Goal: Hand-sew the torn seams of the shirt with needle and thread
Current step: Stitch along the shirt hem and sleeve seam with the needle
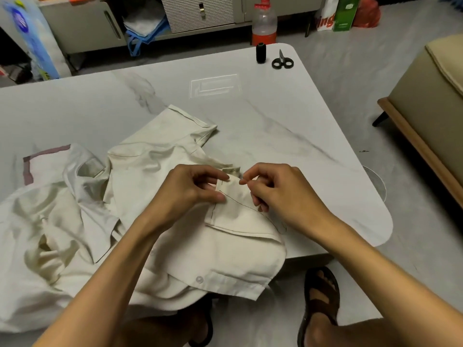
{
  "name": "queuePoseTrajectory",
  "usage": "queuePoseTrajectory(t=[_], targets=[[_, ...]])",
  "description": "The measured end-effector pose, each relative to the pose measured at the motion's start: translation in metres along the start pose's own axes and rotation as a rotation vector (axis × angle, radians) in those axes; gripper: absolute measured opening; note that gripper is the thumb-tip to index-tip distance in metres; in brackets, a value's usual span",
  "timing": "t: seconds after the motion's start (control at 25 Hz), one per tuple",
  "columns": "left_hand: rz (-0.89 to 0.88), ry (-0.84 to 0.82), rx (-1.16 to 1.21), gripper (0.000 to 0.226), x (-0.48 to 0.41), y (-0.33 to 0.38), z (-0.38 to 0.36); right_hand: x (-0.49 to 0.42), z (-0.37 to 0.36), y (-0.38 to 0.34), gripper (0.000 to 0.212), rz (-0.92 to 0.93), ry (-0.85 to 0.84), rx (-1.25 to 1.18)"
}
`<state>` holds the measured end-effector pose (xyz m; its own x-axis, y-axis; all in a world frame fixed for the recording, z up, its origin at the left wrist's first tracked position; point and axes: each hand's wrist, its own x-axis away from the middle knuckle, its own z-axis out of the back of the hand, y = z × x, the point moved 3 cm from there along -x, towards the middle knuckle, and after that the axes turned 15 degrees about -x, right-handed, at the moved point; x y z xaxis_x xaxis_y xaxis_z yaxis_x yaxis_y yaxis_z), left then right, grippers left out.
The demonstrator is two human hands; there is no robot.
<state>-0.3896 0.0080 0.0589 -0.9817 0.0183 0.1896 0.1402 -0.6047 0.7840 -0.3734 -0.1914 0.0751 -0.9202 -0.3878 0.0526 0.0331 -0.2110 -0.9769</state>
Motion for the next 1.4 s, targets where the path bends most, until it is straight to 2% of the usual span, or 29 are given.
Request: queuePoseTrajectory(t=[0.2, 0.64, 1.4], targets=[[0.006, -0.042, 0.104, 0.043, 0.001, 0.002, 0.001, -0.006, -0.018, 0.005, 0.024, 0.083, -0.080, 0.220], [0.010, -0.085, 0.183, 0.044, 0.007, -0.005, 0.008, -0.009, -0.029, 0.002, 0.028, 0.106, -0.127, 0.280], [0.005, -0.110, 0.074, 0.047, 0.007, 0.000, 0.002, -0.008, -0.030, 0.004, 0.026, 0.157, -0.146, 0.390]])
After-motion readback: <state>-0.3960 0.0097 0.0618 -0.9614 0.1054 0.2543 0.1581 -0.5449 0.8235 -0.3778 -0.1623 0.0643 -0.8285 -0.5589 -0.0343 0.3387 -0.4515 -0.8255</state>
